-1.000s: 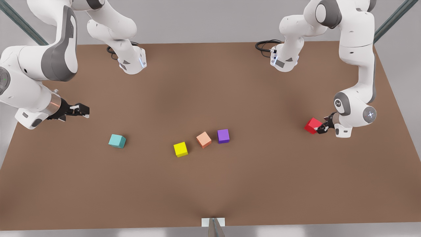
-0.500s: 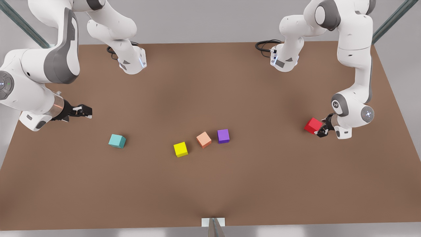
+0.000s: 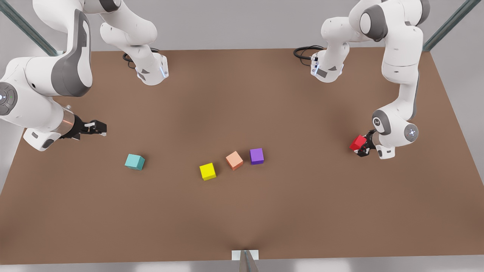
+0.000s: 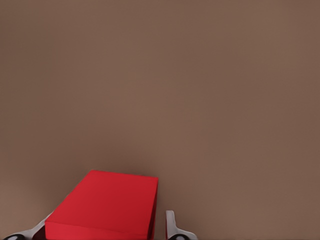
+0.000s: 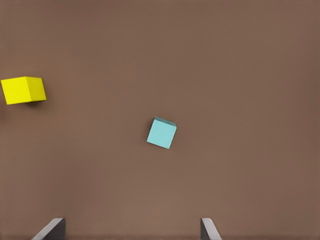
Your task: Pick up red wooden cube and pass to hand red wooden cube and place in blue wooden cube
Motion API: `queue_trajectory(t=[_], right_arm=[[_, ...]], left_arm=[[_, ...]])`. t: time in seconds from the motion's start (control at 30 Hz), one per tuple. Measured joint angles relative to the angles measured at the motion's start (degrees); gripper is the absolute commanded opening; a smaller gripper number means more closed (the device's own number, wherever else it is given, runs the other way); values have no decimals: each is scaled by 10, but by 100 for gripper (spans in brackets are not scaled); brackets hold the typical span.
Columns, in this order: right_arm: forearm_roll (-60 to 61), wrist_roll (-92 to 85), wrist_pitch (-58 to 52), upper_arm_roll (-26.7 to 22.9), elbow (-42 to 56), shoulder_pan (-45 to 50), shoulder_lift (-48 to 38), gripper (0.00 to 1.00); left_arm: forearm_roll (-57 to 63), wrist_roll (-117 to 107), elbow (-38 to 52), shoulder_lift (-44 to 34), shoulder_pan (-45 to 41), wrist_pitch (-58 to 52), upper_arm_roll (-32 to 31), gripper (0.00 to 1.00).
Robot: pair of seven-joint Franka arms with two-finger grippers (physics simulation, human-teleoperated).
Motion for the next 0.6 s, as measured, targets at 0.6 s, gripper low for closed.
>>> queue_trajectory(t=[0.6], right_arm=[[188, -30, 1, 2, 13, -47, 110, 100]], left_arm=[[-53, -29, 594, 212, -27, -275, -405, 56]])
